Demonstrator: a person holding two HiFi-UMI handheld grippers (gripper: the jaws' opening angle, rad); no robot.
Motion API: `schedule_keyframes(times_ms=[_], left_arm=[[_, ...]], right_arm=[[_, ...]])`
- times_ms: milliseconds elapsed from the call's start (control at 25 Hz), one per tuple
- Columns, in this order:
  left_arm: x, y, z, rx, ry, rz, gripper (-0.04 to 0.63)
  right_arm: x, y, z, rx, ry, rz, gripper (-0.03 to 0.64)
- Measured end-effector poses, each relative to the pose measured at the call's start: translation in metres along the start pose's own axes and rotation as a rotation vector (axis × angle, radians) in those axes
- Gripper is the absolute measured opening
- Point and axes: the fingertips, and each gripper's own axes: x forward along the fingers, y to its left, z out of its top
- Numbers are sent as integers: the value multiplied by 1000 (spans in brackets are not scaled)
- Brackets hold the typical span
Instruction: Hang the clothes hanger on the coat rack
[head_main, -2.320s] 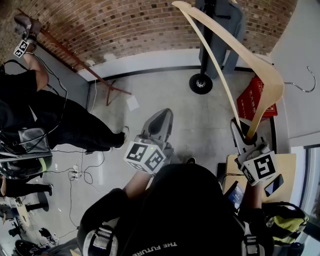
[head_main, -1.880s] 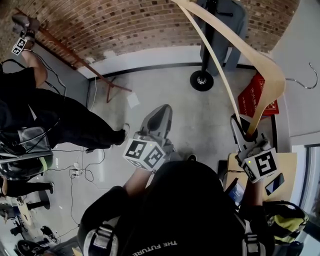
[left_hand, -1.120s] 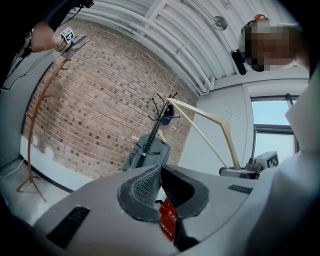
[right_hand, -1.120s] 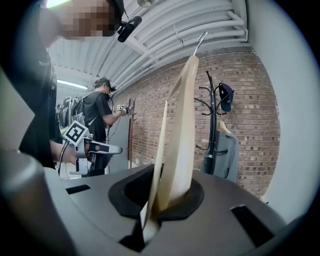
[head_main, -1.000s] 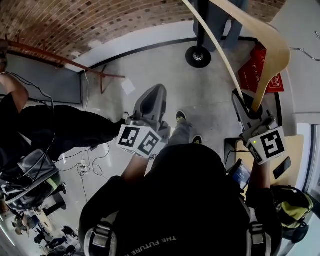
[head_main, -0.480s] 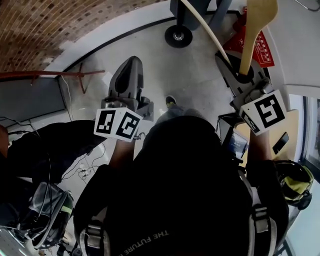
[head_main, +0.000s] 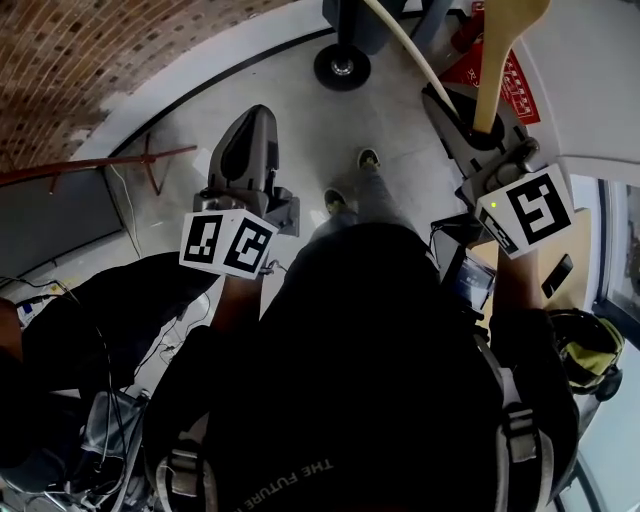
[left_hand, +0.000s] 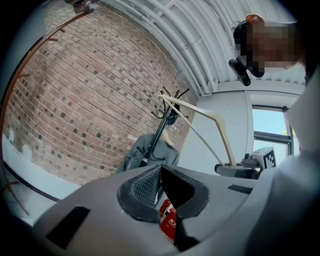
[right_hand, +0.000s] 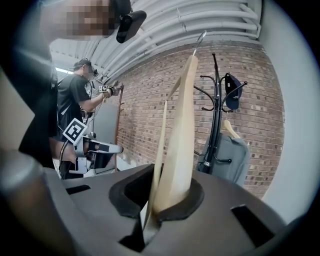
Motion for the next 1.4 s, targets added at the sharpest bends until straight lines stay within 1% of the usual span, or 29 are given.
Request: schedule_keyframes(times_ms=[200,520,720,840,1040,1200,1400], left_arm=[[34,9,1,-1,9,8,21],[104,13,18,17,1,14,21],[146,16,26,27,-9,23,21],[169,17,30,32,-9,42,21],[200,18,27,55,-8,71,21],[218,19,24,59,-2,92,21],[244,22,25,75,2,89,21]], right_arm=[[20,-30,-3,-1,7,7,34],[55,-92,0,-4,2,25,34],[76,-128,3,-7,-9,47,34],[87,-150,4,-9,-14,74,34],[96,-178,-5,-35,-30,98,34],[101,-196,-12,-32,-34,114,34],[114,-221,-9,-28,-79,118,34]])
